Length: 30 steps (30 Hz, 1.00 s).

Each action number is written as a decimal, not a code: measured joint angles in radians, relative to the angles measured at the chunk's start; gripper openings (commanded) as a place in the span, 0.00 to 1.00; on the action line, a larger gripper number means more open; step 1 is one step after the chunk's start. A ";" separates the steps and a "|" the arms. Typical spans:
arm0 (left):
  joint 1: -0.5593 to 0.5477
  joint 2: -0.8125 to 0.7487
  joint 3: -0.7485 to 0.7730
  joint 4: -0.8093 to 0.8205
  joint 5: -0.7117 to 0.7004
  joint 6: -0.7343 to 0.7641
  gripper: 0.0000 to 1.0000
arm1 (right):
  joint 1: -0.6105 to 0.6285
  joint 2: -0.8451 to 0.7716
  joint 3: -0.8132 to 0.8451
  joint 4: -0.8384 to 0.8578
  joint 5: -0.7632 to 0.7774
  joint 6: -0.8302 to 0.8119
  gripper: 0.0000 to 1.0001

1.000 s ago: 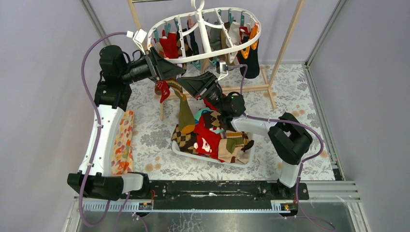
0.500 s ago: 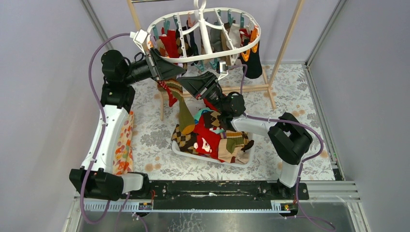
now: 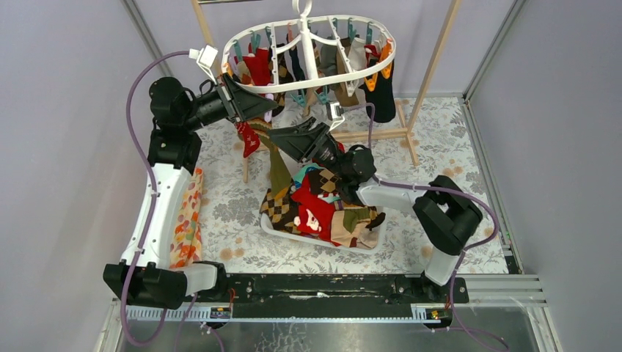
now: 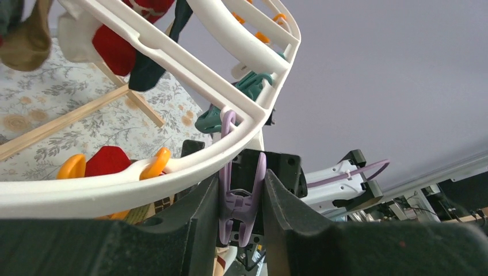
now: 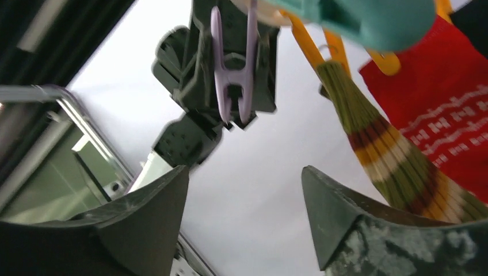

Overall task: Clip the socks to the hanger
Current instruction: Open the clamp at the hanger.

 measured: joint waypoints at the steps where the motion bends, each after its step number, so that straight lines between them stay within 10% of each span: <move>1: 0.001 -0.003 0.004 -0.010 -0.005 0.005 0.00 | 0.000 -0.021 -0.019 -0.032 -0.009 -0.022 0.99; 22: 0.099 -0.002 0.102 -0.224 -0.020 0.111 0.00 | -0.001 -0.764 -0.431 -1.239 0.355 -0.554 1.00; 30: 0.099 -0.001 0.102 -0.228 -0.020 0.112 0.00 | -0.001 -0.953 -0.465 -1.423 0.440 -0.603 0.90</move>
